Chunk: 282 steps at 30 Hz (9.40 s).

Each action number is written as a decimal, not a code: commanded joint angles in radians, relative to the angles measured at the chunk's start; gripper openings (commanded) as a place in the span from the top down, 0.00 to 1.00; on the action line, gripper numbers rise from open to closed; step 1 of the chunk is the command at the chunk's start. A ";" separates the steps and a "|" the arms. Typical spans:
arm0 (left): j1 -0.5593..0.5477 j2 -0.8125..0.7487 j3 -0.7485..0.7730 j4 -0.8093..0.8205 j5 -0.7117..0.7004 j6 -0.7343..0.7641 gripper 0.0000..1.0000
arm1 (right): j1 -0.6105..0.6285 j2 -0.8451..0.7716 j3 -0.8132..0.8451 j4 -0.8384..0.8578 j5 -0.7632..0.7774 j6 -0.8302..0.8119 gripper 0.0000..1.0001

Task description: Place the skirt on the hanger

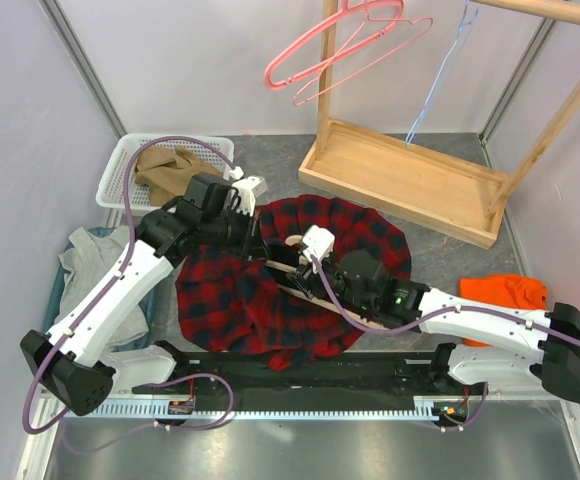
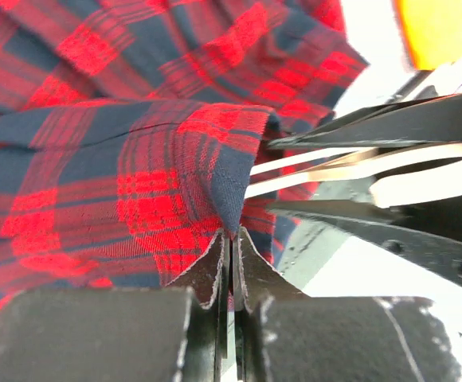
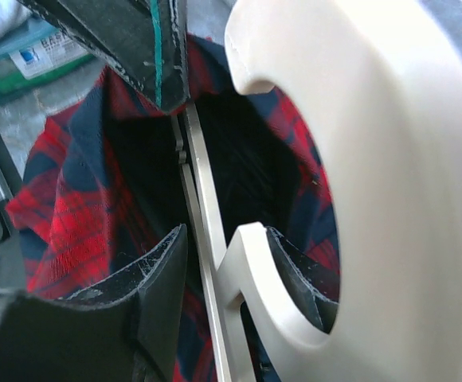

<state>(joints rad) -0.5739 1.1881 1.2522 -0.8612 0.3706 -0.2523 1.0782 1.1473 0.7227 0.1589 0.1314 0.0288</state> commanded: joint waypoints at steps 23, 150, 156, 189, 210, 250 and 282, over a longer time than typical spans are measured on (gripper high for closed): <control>-0.006 -0.278 0.049 0.214 0.060 0.321 0.12 | 0.043 -0.356 -0.060 0.191 0.010 -0.021 1.00; -0.156 -0.482 -0.244 0.327 -0.082 0.251 0.98 | -0.543 -0.034 0.064 -0.123 0.133 0.508 1.00; -0.156 -0.478 -0.246 0.326 -0.104 0.281 0.98 | -0.615 -0.021 0.187 -0.278 -0.045 0.539 1.00; -0.156 -0.381 -0.251 0.257 -0.206 0.306 0.98 | -0.747 -0.101 0.531 -0.602 -0.130 0.195 1.00; -0.159 -0.257 -0.243 0.189 -0.338 0.304 0.98 | -0.747 -0.027 0.547 -0.654 0.013 0.098 1.00; -0.242 0.067 0.380 0.288 -0.168 0.453 0.98 | -0.741 -0.215 0.702 -0.613 -0.678 0.200 1.00; -0.242 0.041 -0.037 0.367 0.295 0.510 0.98 | -0.741 -0.383 0.386 -0.788 -0.846 -0.070 0.38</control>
<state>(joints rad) -0.8089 1.2926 1.2098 -0.5766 0.5846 0.2192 0.3340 0.7574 1.0500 -0.6685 -0.5621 0.1032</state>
